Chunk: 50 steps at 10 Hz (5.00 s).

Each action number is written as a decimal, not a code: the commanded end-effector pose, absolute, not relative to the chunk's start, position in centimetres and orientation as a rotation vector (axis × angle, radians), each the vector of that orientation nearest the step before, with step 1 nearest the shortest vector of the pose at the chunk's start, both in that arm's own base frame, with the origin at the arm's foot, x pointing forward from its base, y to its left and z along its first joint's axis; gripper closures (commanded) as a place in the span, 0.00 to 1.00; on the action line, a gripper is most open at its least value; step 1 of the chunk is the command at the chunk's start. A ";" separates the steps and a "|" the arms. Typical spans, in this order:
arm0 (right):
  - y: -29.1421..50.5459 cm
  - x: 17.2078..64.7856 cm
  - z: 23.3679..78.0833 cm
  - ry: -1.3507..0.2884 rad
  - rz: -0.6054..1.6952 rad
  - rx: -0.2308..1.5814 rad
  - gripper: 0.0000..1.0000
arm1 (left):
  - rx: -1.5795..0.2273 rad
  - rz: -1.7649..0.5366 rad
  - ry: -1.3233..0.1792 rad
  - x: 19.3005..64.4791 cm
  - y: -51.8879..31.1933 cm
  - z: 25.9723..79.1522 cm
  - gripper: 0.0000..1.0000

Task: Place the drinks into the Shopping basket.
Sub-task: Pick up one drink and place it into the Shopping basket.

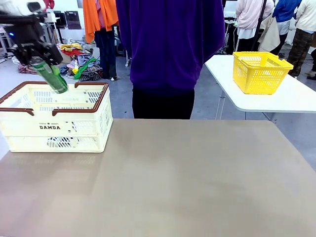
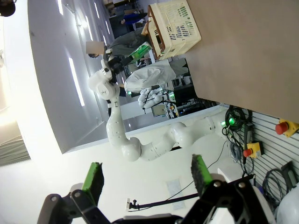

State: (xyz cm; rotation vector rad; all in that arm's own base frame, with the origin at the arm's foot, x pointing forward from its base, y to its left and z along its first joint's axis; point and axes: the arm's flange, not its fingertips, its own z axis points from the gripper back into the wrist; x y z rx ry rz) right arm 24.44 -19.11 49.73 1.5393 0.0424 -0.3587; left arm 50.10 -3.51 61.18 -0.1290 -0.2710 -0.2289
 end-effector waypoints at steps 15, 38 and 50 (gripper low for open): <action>-19.1 24.4 50.0 0.035 -0.353 1.544 0.00 | -0.023 -0.241 -0.028 59.3 -8.6 47.3 1.00; -19.1 24.4 50.0 0.035 -0.353 1.544 0.00 | -0.610 -0.382 -0.146 52.5 0.4 60.1 0.00; -19.1 24.4 50.0 0.035 -0.353 1.544 0.00 | -1.199 -0.121 -0.359 35.7 15.8 50.1 0.00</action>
